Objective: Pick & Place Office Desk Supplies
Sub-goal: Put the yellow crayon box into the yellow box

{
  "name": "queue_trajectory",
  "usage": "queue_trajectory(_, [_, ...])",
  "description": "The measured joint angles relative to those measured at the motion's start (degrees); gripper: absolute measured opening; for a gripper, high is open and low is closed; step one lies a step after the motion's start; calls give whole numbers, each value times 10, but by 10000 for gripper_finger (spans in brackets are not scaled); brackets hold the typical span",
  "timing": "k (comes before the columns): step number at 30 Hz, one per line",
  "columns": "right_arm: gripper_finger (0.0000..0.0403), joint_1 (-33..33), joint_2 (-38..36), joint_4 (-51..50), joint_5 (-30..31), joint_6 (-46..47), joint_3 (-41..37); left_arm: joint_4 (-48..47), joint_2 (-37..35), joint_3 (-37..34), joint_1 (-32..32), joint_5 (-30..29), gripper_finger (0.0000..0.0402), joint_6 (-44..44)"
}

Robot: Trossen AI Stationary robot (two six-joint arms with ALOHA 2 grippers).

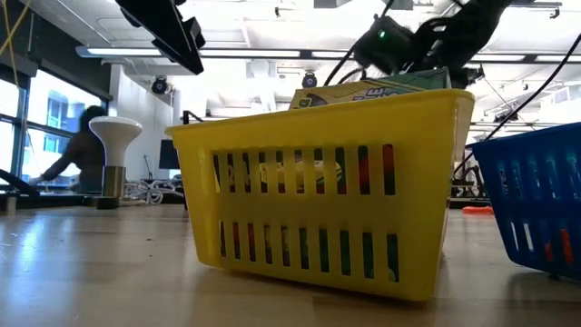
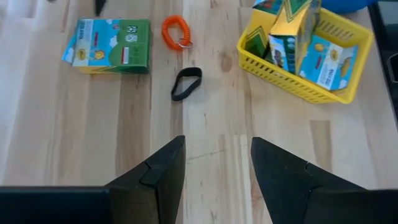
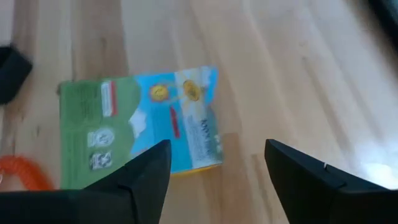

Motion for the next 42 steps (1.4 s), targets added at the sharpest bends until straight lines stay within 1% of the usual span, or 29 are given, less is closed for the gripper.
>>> queue_trajectory(3, [232, -9, 19, 21, -33, -13, 0, 0, 0, 0, -5, -5, 177, 0])
queue_trajectory(8, [207, -9, 50, 49, -3, -25, 0, 0, 0, 0, -6, -6, 177, -1])
queue_trajectory(15, [173, -16, 56, 54, -11, -27, 0, 0, 0, 0, -6, -6, 177, 3])
queue_trajectory(17, [158, -22, 56, 54, -24, -29, 0, 0, 0, 0, -6, -6, 177, 5])
queue_trajectory(19, [140, -30, 56, 53, -39, -32, 0, 0, 0, 0, -6, -6, 177, 5])
queue_trajectory(22, [105, -38, 56, 53, -40, -34, 0, 0, 0, 0, -6, -6, 177, 5])
queue_trajectory(28, [15, -44, 56, 50, -38, -40, 0, 0, 0, 0, -6, -6, 177, 5])
queue_trajectory(32, [4, -42, 56, 50, -36, -40, 0, 0, 0, 0, -6, -6, 177, 5])
queue_trajectory(37, [3, -33, 56, 50, -31, -34, 0, 0, 0, 0, -6, -6, 177, 6])
queue_trajectory(42, [2, 4, 50, 47, 12, -36, 0, 0, 0, 0, -6, -6, 177, 6])
